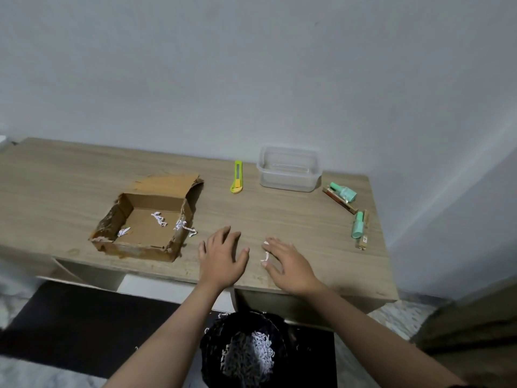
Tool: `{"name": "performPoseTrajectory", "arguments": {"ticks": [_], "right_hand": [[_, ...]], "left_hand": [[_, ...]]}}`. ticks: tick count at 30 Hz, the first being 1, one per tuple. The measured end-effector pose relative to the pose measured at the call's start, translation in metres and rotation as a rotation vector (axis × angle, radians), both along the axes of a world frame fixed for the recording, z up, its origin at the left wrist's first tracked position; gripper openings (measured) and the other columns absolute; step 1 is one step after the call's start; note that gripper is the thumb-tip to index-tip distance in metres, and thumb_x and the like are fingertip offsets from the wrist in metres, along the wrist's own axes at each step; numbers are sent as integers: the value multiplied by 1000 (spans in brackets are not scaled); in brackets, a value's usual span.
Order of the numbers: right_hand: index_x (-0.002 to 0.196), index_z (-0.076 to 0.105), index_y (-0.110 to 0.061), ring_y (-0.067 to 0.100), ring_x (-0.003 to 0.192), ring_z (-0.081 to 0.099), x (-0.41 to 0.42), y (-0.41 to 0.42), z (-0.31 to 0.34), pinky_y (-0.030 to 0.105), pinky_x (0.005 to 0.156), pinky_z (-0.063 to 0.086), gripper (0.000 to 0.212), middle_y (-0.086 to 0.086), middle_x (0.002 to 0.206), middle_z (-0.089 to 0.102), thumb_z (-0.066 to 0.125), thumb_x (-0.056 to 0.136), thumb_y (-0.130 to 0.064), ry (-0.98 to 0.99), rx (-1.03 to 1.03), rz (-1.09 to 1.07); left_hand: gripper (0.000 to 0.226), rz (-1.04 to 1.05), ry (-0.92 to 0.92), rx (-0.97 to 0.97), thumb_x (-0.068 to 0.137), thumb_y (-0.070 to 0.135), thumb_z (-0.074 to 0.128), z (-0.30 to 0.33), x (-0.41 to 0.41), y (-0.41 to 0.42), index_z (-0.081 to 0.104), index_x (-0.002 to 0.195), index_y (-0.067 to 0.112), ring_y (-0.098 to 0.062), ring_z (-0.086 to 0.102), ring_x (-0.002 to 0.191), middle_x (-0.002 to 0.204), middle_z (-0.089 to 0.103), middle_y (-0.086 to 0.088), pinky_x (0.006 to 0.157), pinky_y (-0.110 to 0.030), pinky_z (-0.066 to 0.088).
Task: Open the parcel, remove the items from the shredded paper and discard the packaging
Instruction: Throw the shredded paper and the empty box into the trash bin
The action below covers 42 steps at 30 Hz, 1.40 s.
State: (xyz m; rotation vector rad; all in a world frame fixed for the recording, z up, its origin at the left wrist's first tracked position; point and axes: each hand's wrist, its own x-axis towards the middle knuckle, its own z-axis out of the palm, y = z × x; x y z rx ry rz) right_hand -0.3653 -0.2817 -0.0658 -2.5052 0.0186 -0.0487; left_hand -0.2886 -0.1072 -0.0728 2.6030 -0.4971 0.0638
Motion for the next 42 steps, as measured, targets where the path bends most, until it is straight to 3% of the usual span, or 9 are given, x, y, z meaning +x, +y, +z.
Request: {"name": "performPoseTrajectory", "arguments": {"ticks": [3, 6, 11, 18, 24, 29, 33, 37, 42], "right_hand": [[119, 63, -18, 17, 129, 47, -16, 13, -3, 29, 109, 36, 30, 0, 135, 57, 52, 92, -25, -115, -3, -29], [98, 73, -19, 27, 96, 64, -28, 22, -5, 30, 82, 52, 23, 0, 102, 72, 56, 84, -11, -212, 10, -79], [86, 74, -13, 26, 87, 63, -39, 37, -2, 20, 81, 43, 26, 4, 85, 71, 56, 77, 3, -235, 47, -200], [76, 76, -5, -6, 59, 61, -60, 72, 1, 3, 63, 44, 16, -6, 69, 69, 67, 74, 8, -104, 452, -598], [75, 74, -1, -9, 47, 54, -87, 102, -13, 3, 50, 38, 6, -17, 48, 59, 71, 72, 3, 57, 423, -692], [82, 74, -1, 10, 71, 63, -89, 113, -13, 3, 57, 41, 19, 12, 81, 73, 58, 77, 6, 108, 393, -726], [71, 71, -1, -2, 57, 61, -79, 108, 5, 5, 57, 43, 18, 16, 77, 73, 56, 74, 8, -82, 347, -834], [82, 73, -7, 21, 81, 68, -58, 87, 23, 32, 80, 55, 14, 11, 86, 73, 61, 76, -1, -186, 307, -840], [105, 69, -5, 22, 94, 65, -27, 57, 34, 30, 88, 50, 28, 11, 105, 69, 71, 78, -13, -32, 178, -722]], "left_hand": [[57, -5, 19, 8, 78, 58, 39, 0, 0, 0, 52, 126, 30, -22, 35, 133, 143, 42, 1, 110, -55, 19], [65, -24, 37, 17, 76, 61, 31, 1, -2, 2, 50, 128, 28, -23, 33, 135, 145, 40, 0, 111, -54, 18], [77, -142, 69, 41, 73, 63, 22, 4, -5, 13, 46, 135, 24, -24, 25, 141, 153, 31, -4, 111, -50, 18], [86, -386, 147, 82, 71, 68, 14, 8, -7, 56, 34, 144, 26, -19, 12, 146, 158, 15, 1, 116, -41, 11], [66, -485, 183, 143, 88, 54, 33, 8, -7, 74, 25, 147, 27, -17, 3, 147, 159, 5, 1, 116, -42, 6], [67, -547, 215, 217, 93, 50, 41, 8, -2, 78, 14, 150, 28, -18, -5, 147, 160, -5, 1, 116, -44, 2], [67, -566, 216, 237, 93, 51, 39, 9, -2, 79, 11, 150, 28, -18, -7, 146, 159, -8, 1, 116, -44, 1], [64, -562, 213, 222, 95, 49, 36, 10, -2, 79, 11, 150, 28, -17, -6, 146, 159, -7, 2, 116, -44, 2], [63, -542, 201, 213, 95, 49, 38, 8, -3, 77, 13, 149, 29, -17, -5, 147, 159, -6, 3, 116, -44, 3]]}}
